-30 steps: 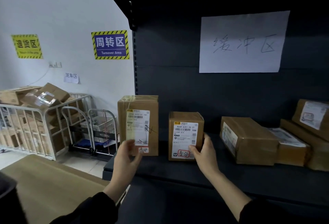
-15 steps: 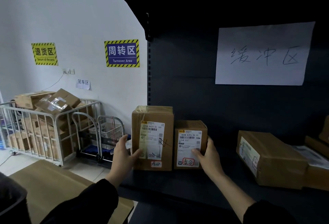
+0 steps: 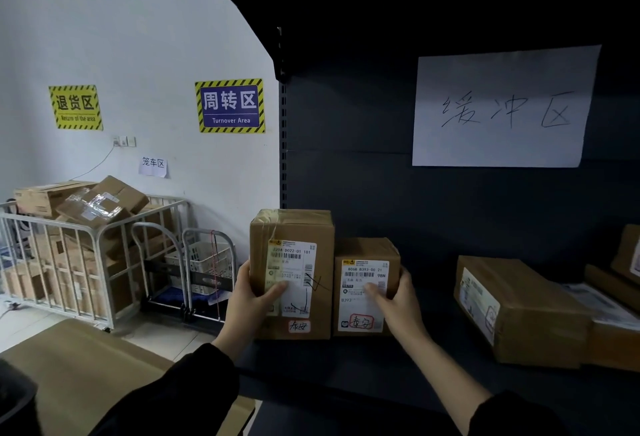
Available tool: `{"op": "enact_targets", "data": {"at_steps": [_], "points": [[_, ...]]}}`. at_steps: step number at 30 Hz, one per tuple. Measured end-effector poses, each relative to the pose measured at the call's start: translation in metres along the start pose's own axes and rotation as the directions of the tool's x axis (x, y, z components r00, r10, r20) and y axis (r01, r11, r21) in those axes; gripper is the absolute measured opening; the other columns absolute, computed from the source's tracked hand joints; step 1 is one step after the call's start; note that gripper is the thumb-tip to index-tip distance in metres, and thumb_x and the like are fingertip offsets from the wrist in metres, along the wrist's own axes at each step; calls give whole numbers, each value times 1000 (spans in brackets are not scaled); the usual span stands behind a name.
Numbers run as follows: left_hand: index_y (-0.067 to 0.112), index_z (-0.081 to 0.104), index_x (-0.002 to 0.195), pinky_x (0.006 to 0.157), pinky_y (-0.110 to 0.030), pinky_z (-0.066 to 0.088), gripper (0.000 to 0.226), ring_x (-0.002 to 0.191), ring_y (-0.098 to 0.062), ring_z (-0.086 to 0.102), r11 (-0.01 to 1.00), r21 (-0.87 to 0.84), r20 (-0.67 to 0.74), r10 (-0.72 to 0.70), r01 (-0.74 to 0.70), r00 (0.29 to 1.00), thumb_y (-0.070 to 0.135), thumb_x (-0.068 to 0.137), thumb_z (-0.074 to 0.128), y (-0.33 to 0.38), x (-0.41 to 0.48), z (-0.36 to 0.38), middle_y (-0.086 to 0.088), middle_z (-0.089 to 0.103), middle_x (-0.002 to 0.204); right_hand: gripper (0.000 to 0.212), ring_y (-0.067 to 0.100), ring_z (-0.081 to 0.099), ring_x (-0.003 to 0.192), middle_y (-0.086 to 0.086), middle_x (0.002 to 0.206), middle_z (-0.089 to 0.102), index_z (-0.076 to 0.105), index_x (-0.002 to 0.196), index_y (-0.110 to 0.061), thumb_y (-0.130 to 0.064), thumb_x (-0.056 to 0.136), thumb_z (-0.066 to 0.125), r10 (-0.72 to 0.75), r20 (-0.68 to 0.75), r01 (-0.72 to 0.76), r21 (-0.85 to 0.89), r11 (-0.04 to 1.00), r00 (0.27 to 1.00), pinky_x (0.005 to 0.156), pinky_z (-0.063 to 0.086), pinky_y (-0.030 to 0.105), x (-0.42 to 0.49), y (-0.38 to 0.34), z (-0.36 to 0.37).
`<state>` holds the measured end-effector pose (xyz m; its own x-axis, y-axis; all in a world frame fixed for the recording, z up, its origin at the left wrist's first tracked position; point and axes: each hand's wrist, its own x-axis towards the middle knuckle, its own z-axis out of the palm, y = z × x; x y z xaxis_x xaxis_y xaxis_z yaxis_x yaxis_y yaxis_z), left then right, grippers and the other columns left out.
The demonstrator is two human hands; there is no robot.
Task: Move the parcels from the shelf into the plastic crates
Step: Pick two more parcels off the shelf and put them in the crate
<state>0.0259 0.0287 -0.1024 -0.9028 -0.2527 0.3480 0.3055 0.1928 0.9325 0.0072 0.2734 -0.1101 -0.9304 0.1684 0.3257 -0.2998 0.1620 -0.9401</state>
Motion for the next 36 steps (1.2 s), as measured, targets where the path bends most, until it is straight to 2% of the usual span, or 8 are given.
{"op": "enact_targets", "data": {"at_steps": [3,7,17,20,24,28,32,36], "points": [[28,46,113,63,-19,53,48,86,-3,65,1000,-19,-26,17,-17,1000,24,75,75,4,-6,-2,11,66,98,54,-1,56,89,-3,109,58,38,125,-21,-18,81,69,-19,10,19,13,1000,1000,58,47,14,-5,-5,-4],[25,48,118,74,-31,55,51,90,-9,66,999,-34,-45,26,-28,999,33,75,73,14,-16,-4,10,67,101,47,0,58,90,-10,103,58,37,120,-25,-21,84,67,-36,32,34,36,999,999,59,47,13,-14,-15,-12],[28,53,113,67,-24,52,41,89,-9,66,998,-44,-154,31,-38,988,42,78,68,32,-56,-8,9,67,98,50,5,60,91,-6,106,60,40,128,-20,-30,85,64,-33,47,30,69,997,998,62,47,16,-38,-26,-26],[31,54,108,67,-24,54,33,88,-9,67,997,-69,-189,14,-27,982,41,79,67,35,-71,-12,8,68,98,50,14,62,100,0,115,59,41,127,-22,-33,84,64,-54,54,50,79,996,997,71,51,23,-44,-30,-25],[40,52,98,62,-20,54,22,85,-7,68,997,-76,-227,-2,-15,974,40,81,66,42,-88,-21,9,68,97,45,15,62,102,-5,110,59,42,122,-29,-36,83,64,-76,86,67,97,993,993,78,55,32,-54,-34,-19],[34,51,107,67,-27,56,31,87,-11,68,998,-55,-273,2,-18,962,42,81,65,52,-100,-40,6,67,100,55,20,58,110,4,124,53,40,129,-25,-43,82,63,-69,130,56,103,993,989,89,53,45,-63,-42,-5],[27,50,115,56,-18,54,39,77,-5,69,998,-44,-316,22,-38,948,42,81,64,61,-113,-66,6,67,99,50,19,58,109,5,124,53,42,126,-28,-42,83,63,-103,168,80,140,987,980,89,53,43,-74,-54,17],[33,51,105,52,-15,53,29,74,-3,70,997,-64,-349,19,-44,937,40,81,65,65,-129,-97,5,67,96,42,15,60,104,3,120,56,44,118,-32,-42,82,63,-128,222,91,172,981,967,83,54,35,-89,-65,46]]}}
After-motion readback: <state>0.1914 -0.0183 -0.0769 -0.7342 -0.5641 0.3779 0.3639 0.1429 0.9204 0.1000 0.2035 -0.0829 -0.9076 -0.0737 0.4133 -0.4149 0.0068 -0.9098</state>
